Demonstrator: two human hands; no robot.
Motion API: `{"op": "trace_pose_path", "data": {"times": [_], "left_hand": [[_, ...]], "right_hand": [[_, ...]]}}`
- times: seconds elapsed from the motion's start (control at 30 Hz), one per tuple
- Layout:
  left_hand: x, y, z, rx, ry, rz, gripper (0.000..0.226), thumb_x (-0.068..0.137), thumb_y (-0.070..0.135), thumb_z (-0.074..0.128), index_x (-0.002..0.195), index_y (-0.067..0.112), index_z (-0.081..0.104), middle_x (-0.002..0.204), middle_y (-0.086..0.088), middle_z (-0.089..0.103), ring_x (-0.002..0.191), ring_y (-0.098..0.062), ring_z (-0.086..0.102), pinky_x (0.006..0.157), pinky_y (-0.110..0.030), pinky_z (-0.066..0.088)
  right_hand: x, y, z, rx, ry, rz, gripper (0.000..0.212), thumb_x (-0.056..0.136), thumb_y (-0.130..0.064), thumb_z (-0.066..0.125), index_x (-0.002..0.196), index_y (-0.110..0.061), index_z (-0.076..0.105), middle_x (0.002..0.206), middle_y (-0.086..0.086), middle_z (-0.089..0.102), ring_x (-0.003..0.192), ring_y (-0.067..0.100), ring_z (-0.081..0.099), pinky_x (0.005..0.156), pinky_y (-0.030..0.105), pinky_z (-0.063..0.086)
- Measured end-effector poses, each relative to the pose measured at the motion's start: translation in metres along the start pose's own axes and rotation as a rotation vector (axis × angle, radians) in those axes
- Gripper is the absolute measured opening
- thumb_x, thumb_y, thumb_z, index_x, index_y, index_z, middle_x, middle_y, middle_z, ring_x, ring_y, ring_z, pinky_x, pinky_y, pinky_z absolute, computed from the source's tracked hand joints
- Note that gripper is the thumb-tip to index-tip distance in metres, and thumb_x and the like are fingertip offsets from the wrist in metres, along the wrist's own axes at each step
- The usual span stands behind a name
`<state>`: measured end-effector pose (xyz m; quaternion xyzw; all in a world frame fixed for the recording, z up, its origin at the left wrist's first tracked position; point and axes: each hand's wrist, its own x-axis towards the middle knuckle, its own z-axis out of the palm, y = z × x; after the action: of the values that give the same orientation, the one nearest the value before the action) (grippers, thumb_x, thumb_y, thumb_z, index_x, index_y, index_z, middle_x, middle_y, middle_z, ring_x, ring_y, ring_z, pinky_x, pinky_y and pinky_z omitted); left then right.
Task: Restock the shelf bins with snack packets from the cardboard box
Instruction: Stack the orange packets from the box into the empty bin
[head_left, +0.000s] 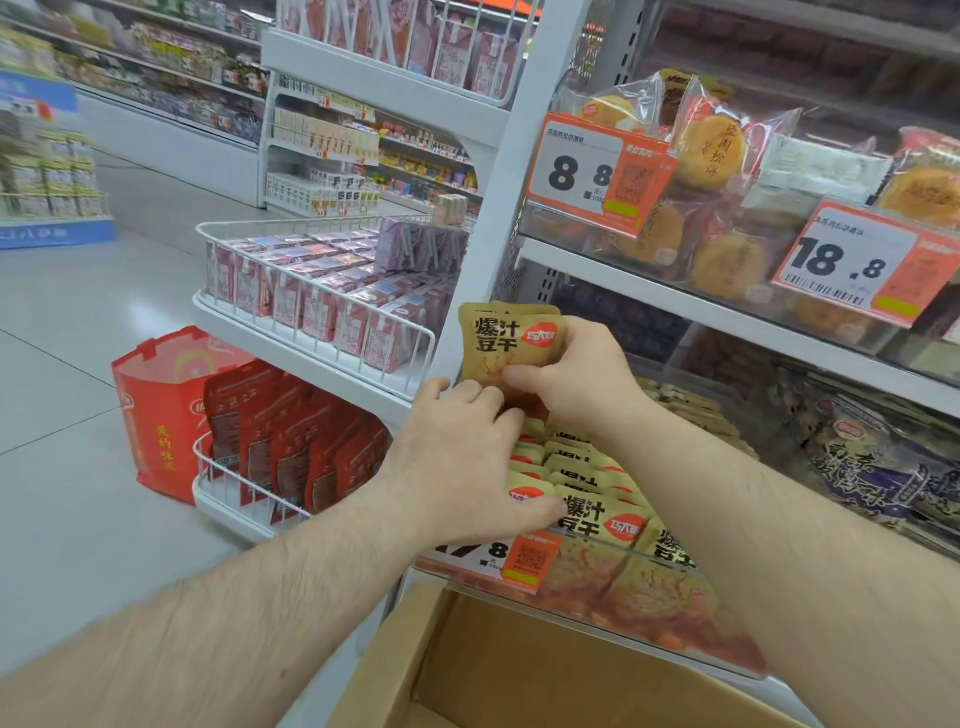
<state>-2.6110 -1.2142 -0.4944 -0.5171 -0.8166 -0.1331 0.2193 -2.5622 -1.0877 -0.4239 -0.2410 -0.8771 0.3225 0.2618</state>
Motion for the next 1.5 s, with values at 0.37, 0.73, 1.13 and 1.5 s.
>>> {"op": "trace_pose_path", "data": {"times": [0.37, 0.73, 1.13, 1.5], "left_hand": [[0.001, 0.001, -0.003, 0.012, -0.045, -0.005, 0.097, 0.069, 0.088, 0.019, 0.127, 0.022, 0.060, 0.127, 0.002, 0.060, 0.122, -0.020, 0.051, 0.113, -0.045, 0.026], [-0.002, 0.007, -0.018, 0.027, -0.103, -0.039, 0.093, 0.070, 0.085, 0.017, 0.130, 0.025, 0.058, 0.129, 0.004, 0.056, 0.130, -0.018, 0.044, 0.115, -0.063, -0.001], [-0.100, 0.069, 0.037, -0.583, -0.518, -0.077, 0.010, 0.083, 0.026, 0.060, 0.077, 0.034, 0.059, 0.075, 0.018, 0.058, 0.081, -0.011, 0.061, 0.072, -0.030, 0.050], [-0.126, 0.082, 0.105, -0.776, -1.159, -0.456, 0.016, 0.088, 0.016, 0.060, 0.097, 0.006, 0.069, 0.082, -0.009, 0.058, 0.070, -0.022, 0.047, 0.061, -0.030, 0.039]], "right_hand": [[0.011, 0.024, 0.007, -0.063, -0.053, 0.148, 0.023, 0.076, -0.029, 0.084, 0.095, -0.021, 0.075, 0.090, -0.005, 0.075, 0.088, 0.014, 0.070, 0.089, 0.041, 0.056], [0.005, 0.024, 0.000, -0.160, -0.061, 0.161, 0.035, 0.071, -0.044, 0.085, 0.095, -0.022, 0.073, 0.092, -0.006, 0.074, 0.090, 0.014, 0.069, 0.088, 0.040, 0.056], [-0.227, 0.125, 0.026, -0.127, 0.081, 0.114, 0.021, 0.076, -0.017, 0.068, 0.062, -0.023, 0.053, 0.056, -0.008, 0.053, 0.057, 0.005, 0.051, 0.055, 0.013, 0.036], [-0.321, 0.298, 0.171, -0.545, -0.867, 0.951, 0.105, 0.064, -0.073, 0.071, 0.140, -0.008, 0.038, 0.128, 0.003, 0.060, 0.113, 0.024, 0.062, 0.084, 0.029, 0.052]]}}
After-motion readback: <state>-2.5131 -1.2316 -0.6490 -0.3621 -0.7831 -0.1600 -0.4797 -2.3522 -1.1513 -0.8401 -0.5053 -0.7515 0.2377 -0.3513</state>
